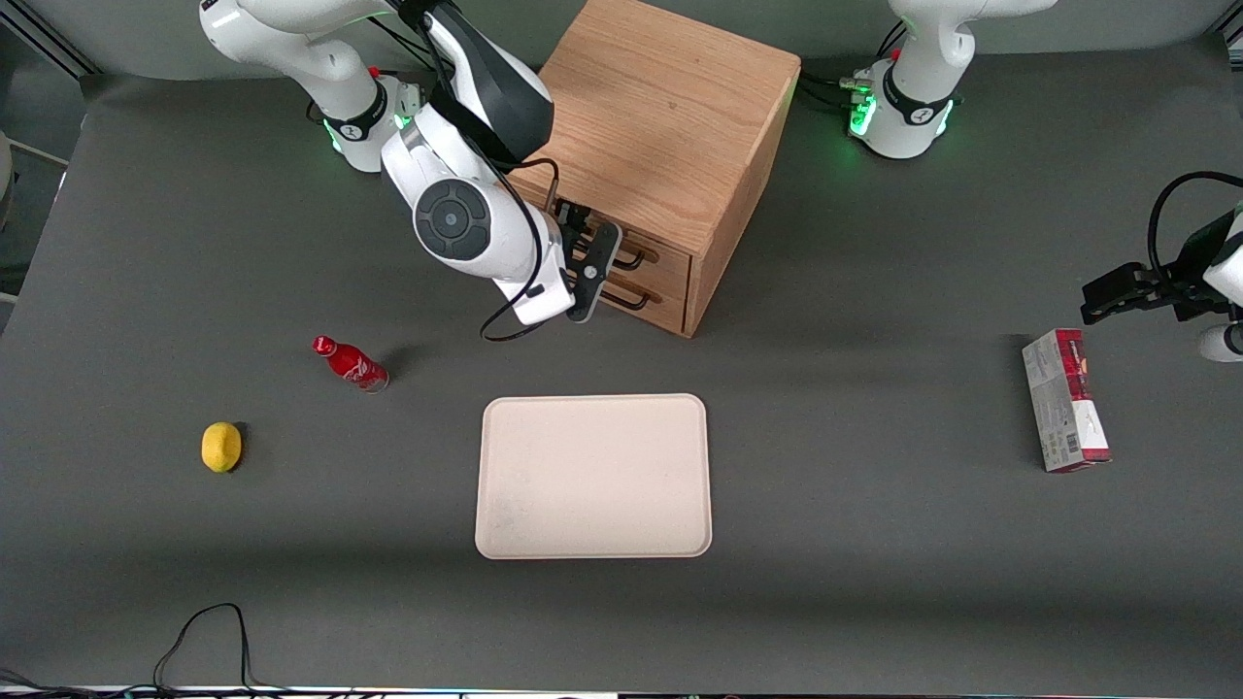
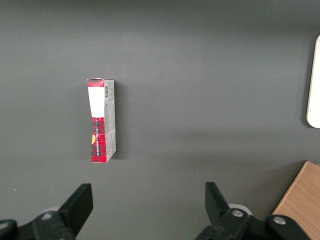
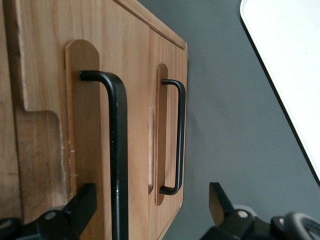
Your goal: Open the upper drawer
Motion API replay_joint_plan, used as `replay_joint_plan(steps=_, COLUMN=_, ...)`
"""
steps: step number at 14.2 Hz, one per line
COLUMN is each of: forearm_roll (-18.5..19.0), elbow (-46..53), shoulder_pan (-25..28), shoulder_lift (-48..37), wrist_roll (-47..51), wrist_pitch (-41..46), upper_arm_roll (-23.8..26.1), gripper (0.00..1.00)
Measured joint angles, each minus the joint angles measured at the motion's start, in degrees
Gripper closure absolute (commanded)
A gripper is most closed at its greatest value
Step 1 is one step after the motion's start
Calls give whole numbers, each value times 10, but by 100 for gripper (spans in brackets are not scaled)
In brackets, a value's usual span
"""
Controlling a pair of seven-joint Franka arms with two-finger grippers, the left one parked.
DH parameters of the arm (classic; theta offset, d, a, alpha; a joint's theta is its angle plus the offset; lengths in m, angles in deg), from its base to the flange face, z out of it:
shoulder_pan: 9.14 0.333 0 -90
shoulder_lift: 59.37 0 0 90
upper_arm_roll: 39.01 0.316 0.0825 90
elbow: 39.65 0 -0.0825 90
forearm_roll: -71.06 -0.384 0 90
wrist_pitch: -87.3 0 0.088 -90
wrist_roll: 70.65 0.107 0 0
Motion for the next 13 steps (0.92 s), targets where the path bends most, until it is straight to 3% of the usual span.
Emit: replay_joint_plan(steps=13, forearm_roll=1, elbow=-24, shoulder_pan=2, shoulder_lift=6, wrist_roll=-3, wrist_pitch=-38, upper_arm_roll=0, gripper=0)
